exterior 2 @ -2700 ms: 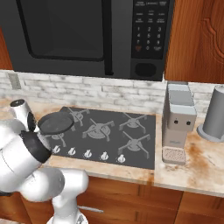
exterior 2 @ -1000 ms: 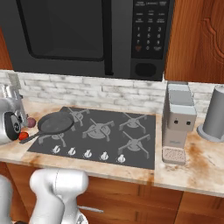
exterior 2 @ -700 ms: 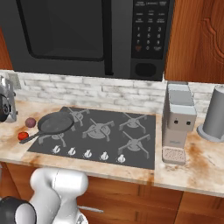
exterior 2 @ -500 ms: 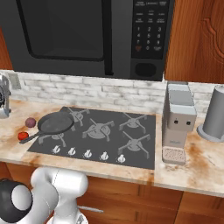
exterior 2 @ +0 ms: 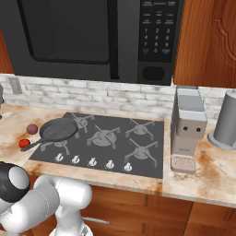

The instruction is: Place the pan on the front left burner on the stove. Then place the tomato and the onion in the pan and turn on the front left burner.

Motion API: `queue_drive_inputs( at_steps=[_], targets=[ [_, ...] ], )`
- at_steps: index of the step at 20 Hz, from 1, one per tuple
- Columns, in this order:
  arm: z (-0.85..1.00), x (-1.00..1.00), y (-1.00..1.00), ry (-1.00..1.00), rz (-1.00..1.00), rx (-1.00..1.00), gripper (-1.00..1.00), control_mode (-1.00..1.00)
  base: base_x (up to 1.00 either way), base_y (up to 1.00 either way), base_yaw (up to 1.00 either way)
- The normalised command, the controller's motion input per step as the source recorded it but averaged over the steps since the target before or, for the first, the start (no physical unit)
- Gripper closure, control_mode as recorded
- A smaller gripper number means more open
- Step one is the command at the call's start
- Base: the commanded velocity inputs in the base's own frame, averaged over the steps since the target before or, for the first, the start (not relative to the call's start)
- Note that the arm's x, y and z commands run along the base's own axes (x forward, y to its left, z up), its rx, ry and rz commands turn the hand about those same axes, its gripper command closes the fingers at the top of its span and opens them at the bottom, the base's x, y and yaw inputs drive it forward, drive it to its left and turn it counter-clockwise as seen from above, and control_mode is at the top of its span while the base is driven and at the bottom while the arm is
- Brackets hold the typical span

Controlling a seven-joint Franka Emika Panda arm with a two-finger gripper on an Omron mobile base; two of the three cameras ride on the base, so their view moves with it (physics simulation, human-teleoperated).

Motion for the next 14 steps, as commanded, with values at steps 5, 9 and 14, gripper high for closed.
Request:
queue_drive_inputs(
  at_steps=[5,9,14],
  targets=[
    [-0.38,0.0,0.01,-0.11,0.0,0.0,-1.0,-1.0,0.0,0.0,0.0],
    [-0.36,0.0,0.0,0.0,0.11,0.0,-1.0,-1.0,0.0,0.0,0.0],
    [-0.21,0.09,0.01,0.01,0.12,-0.04,-1.0,-1.0,0.0,0.0,0.0]
  ],
)
